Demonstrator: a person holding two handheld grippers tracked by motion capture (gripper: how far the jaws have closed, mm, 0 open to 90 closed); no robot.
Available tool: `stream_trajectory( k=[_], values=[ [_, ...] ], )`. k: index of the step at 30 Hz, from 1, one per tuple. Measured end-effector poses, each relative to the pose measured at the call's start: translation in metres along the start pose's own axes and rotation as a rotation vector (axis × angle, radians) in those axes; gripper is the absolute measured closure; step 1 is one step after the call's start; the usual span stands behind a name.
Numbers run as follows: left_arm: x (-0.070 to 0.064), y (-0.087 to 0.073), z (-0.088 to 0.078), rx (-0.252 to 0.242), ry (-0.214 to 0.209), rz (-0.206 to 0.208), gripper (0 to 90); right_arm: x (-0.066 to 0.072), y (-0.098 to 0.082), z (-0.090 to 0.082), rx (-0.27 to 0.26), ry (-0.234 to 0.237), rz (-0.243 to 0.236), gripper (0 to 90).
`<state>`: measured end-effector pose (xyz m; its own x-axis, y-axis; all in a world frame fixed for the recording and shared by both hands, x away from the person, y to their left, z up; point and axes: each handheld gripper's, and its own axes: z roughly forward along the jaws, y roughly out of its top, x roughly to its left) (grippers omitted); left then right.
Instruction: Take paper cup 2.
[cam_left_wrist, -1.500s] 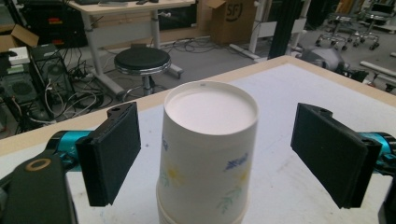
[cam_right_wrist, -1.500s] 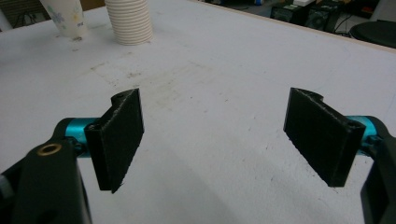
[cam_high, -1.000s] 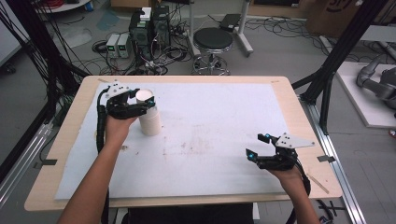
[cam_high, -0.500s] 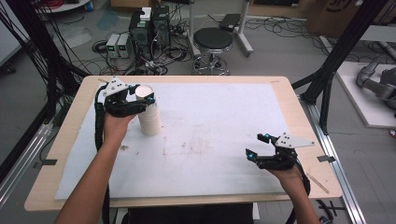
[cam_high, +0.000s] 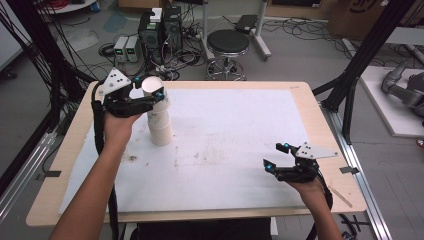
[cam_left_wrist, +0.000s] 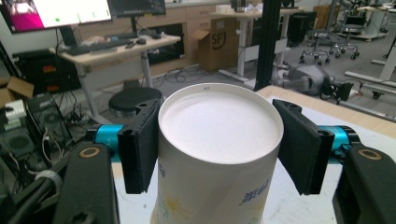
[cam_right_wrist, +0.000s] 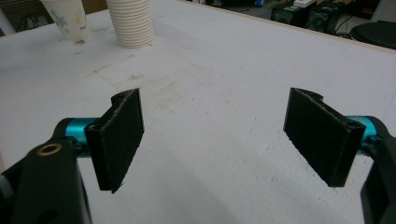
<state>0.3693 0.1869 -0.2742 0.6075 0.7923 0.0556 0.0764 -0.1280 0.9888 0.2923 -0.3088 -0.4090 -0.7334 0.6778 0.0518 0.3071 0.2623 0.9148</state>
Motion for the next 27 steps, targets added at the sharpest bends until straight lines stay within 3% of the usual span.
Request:
stream_trajectory(
  k=[4, 8, 19, 27],
  values=[
    [-0.006, 0.011, -0.004, -0.029, -0.013, 0.020, 35.8, 0.000, 0.000, 0.001, 0.003, 0.004, -0.003, 20.7],
    [-0.015, 0.016, -0.005, -0.048, -0.056, 0.013, 36.0, 0.000, 0.000, 0.001, 0.001, 0.008, -0.003, 20.7],
    [-0.046, 0.010, 0.003, -0.061, -0.251, -0.030, 36.0, 0.001, 0.000, 0.001, -0.003, 0.017, 0.001, 20.7],
    [-0.073, -0.014, 0.012, -0.034, -0.400, -0.030, 36.1, 0.002, 0.002, 0.004, 0.001, 0.053, 0.001, 20.6]
  ],
)
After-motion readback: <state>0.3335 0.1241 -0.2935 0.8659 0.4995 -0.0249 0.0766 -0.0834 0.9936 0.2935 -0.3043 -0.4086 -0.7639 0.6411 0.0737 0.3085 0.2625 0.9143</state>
